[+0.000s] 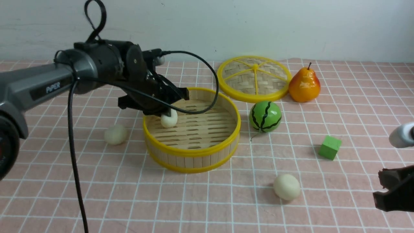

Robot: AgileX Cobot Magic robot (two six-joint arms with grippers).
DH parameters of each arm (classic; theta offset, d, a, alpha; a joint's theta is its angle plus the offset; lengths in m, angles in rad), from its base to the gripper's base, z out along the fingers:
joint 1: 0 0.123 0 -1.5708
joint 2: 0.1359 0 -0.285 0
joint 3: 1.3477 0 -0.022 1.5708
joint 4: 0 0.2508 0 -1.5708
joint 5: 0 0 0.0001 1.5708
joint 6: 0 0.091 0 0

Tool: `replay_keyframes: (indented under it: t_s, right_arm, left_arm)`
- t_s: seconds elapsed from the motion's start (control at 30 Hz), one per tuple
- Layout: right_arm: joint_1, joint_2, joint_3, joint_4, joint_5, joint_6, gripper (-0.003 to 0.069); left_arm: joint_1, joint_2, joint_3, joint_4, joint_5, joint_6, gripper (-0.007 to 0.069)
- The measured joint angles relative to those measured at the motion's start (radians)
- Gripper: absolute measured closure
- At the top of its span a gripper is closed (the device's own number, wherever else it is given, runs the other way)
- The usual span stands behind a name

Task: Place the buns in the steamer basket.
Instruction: Use the left arm to put the steamed stuffed bun into the steamer, then use the left arm to grab a steamed stuffed bun

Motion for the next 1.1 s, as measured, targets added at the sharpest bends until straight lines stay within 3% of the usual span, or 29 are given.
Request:
replay_keyframes:
  t_s: [0.23,0.43,0.67,0.87,0.97,1.1]
  right_arm:
    - [0.0,0.0,0.0,0.004,-0.003,0.0,0.0627]
    - [0.0,0.0,0.0,0.005,-0.002,0.0,0.0623]
    - [0.0,0.0,0.0,0.007,-0.002,0.0,0.062]
    - [0.0,0.0,0.0,0.007,-0.004,0.0,0.0613]
    - [0.0,0.0,0.0,0.007,-0.004,0.0,0.061]
    - [0.0,0.0,0.0,0.007,-0.004,0.0,0.0607]
  left_arm:
    - [-0.008,0.041,0.0,-0.016,0.007,-0.006,0.0304]
    - [-0.008,0.015,0.0,-0.023,0.015,-0.007,0.0182]
    - [-0.008,-0.144,0.001,0.029,0.041,-0.006,0.0162]
    - [0.001,-0.274,0.008,0.245,0.162,-0.052,0.0169]
    - [0.045,-0.273,0.073,0.301,0.16,-0.129,0.019]
    - [0.123,-0.241,0.193,0.28,0.088,-0.181,0.0235]
